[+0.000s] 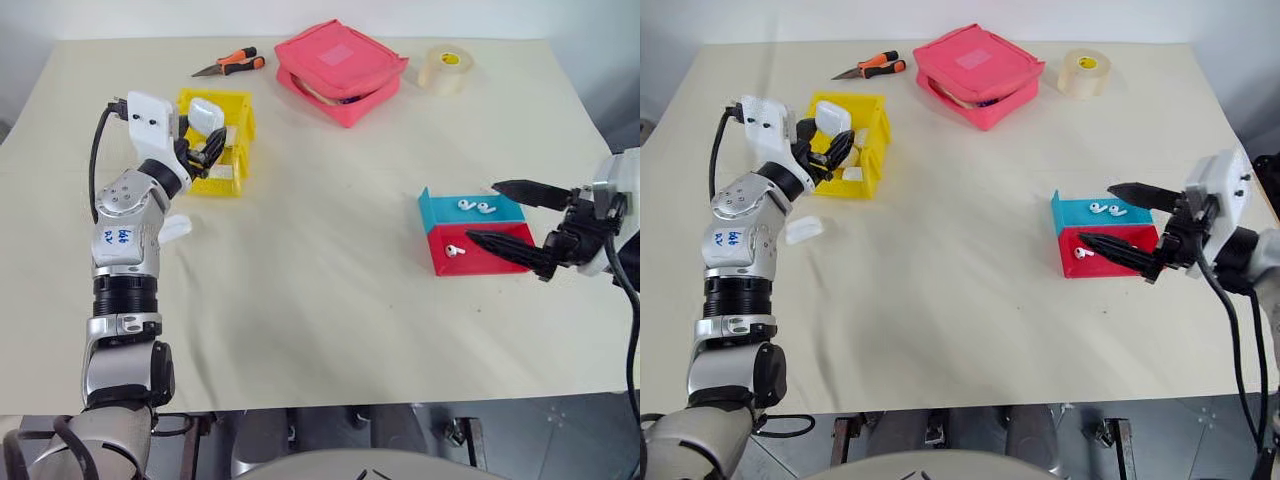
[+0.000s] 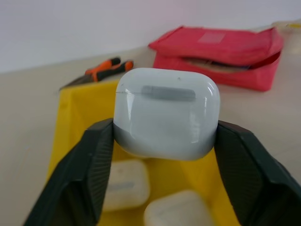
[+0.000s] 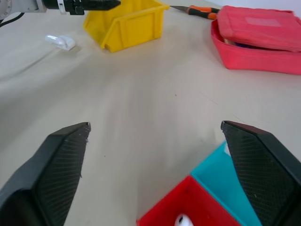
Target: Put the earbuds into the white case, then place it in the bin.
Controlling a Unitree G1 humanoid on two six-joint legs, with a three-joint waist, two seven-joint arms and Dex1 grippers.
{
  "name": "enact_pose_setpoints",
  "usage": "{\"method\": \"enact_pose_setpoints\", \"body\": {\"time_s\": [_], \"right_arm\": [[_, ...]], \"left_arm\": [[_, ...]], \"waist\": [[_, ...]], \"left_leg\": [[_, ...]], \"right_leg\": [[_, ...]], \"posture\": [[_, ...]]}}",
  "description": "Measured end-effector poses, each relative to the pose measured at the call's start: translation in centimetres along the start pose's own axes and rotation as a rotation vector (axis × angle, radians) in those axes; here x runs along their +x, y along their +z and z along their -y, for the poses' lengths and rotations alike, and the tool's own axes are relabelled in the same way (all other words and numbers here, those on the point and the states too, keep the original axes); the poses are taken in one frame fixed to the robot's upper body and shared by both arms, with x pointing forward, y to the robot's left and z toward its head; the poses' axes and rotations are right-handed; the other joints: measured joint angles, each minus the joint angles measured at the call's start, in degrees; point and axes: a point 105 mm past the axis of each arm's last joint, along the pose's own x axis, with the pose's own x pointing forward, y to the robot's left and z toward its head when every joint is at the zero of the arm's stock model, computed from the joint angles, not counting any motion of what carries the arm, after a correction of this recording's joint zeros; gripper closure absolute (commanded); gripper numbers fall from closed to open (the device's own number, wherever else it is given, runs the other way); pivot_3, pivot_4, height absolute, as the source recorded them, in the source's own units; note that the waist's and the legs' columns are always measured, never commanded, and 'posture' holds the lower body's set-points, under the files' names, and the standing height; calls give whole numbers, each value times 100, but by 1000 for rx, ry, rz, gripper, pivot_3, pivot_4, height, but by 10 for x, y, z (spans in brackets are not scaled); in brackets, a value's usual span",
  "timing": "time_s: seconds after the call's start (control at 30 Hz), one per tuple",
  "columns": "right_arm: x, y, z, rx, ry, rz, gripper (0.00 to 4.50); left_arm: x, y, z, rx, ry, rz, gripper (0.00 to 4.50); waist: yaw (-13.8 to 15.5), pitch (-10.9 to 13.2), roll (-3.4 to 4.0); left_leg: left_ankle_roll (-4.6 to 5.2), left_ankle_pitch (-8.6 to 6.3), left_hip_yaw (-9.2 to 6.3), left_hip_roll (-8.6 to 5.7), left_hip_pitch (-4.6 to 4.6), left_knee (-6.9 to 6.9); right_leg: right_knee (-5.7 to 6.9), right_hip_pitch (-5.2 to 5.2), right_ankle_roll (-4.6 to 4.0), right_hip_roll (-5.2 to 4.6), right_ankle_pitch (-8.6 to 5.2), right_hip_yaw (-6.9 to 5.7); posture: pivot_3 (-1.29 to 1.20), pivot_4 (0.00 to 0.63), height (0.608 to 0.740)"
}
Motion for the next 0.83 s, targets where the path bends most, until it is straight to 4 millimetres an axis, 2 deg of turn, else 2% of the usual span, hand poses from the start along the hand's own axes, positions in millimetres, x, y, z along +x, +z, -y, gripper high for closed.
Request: {"method": "enact_pose_setpoints", "body": {"time_s": [0.03, 0.07, 0.17, 0.3, 0.4, 0.5, 0.67, 0.73, 0.83], "right_arm": [[1, -1, 0, 3, 4, -2, 0], [1, -2, 0, 4, 5, -5, 0], [1, -2, 0, -1, 8, -8, 0], [1, -1, -3, -10, 36, -5, 0], [-1, -3, -7, -24, 73, -15, 0], [-11, -18, -8, -25, 106, -82, 0], [-32, -44, -10, -24, 205, -173, 0], [-41, -52, -4, -10, 199, -197, 0], [-46, -55, 3, 8, 171, -190, 0]], "left_arm": [[0, -2, 0, -5, -7, -11, 138], [0, -3, 1, -4, -18, -19, 36], [-7, 8, 8, 78, -75, 26, 36], [-38, 39, 40, 191, -311, 206, 36], [-60, 36, 50, 221, -436, 230, 36], [-80, 24, 39, 211, -483, 189, 36], [-126, -1, 14, 173, -562, 39, 36], [-138, -10, 3, 151, -556, -6, 36], [-146, -13, -5, 130, -542, -14, 36]], "waist": [[10, 0, -1], [12, 0, -1], [-20, 2, -3], [-42, 1, -1], [-47, 1, -1], [-70, 1, -1], [-81, 1, -1], [-82, 1, -1], [-79, 2, 1]], "left_leg": [[0, 0, -1, 0, -4, 1], [0, 0, -2, -2, -8, 1], [0, 0, 0, -3, -6, 0], [-2, 0, 5, 1, 3, 0], [-6, 2, 9, 2, 11, 2], [-7, 3, 15, 4, 13, 1], [-6, 1, 25, 2, 17, -6], [-6, 1, 25, 3, 20, -7], [-6, 1, 28, 5, 26, -6]], "right_leg": [[-3, 0, 0, 0, 0, -2], [-5, 0, 0, -1, 0, -4], [-5, -1, 0, -2, 0, -3], [3, -2, -1, -2, 0, 4], [10, -2, -1, -1, -1, 11], [11, -2, -2, 1, -1, 15], [4, -3, -2, -1, -1, 22], [5, -2, -2, 0, -2, 22], [13, -2, -4, 0, -2, 27]], "posture": [[0, 150, 740], [0, 150, 740], [0, 150, 740], [0, 150, 740], [0, 150, 740], [0, 150, 740], [0, 150, 740], [0, 150, 740], [0, 150, 740]]}}
